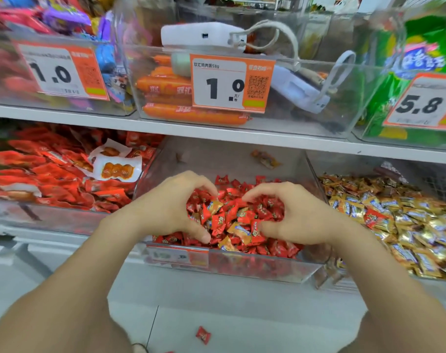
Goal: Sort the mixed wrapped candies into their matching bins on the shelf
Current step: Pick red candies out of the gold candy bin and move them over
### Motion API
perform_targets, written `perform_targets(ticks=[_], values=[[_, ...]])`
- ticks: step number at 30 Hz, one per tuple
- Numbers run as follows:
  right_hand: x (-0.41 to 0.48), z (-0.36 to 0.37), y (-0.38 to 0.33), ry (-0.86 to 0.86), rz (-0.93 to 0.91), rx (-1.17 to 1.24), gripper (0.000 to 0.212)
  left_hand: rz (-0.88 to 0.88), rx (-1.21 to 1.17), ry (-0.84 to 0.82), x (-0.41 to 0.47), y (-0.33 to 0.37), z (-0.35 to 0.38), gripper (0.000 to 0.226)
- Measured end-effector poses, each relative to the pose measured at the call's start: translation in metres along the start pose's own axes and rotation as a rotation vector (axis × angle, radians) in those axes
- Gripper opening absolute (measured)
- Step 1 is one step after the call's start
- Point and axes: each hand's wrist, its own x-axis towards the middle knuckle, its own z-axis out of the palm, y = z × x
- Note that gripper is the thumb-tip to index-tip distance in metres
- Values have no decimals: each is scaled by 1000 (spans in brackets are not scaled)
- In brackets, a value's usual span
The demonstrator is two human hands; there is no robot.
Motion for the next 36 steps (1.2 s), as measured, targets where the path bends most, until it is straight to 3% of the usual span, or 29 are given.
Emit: perform_targets(ticks=[3, 6, 8, 11, 14, 17, 21, 25, 32, 36], values=[[8, 4, -6, 104, 15, -25, 26, 6, -15, 34, -2, 1, -3, 59], [15, 8, -15, 81, -8, -51, 31, 49, -2, 75, 1, 5, 2, 27], [20, 12, -19, 62, -34, -84, 41, 72, 105, 57, 8, 4, 7, 47], [27, 19, -25, -65, -46, -182, 45, 51, 194, -156, 15, 3, 8, 74], [31, 20, -28, -173, -2, -377, 50, 49, 211, -266, 19, 2, 3, 76], [33, 18, -28, -200, 7, -406, 32, 24, 168, -302, 18, 0, -1, 73], [28, 7, -29, -207, 41, -201, 13, -5, 183, -292, 16, -2, 1, 82], [21, -12, -27, -121, 114, -59, 5, 19, 234, -272, 15, 2, 2, 75], [15, -13, -31, -53, 74, -47, 43, -20, 210, -228, 15, 7, 1, 36], [15, 2, -34, -119, 30, -151, 22, -28, 152, -206, 13, 5, 2, 38]])
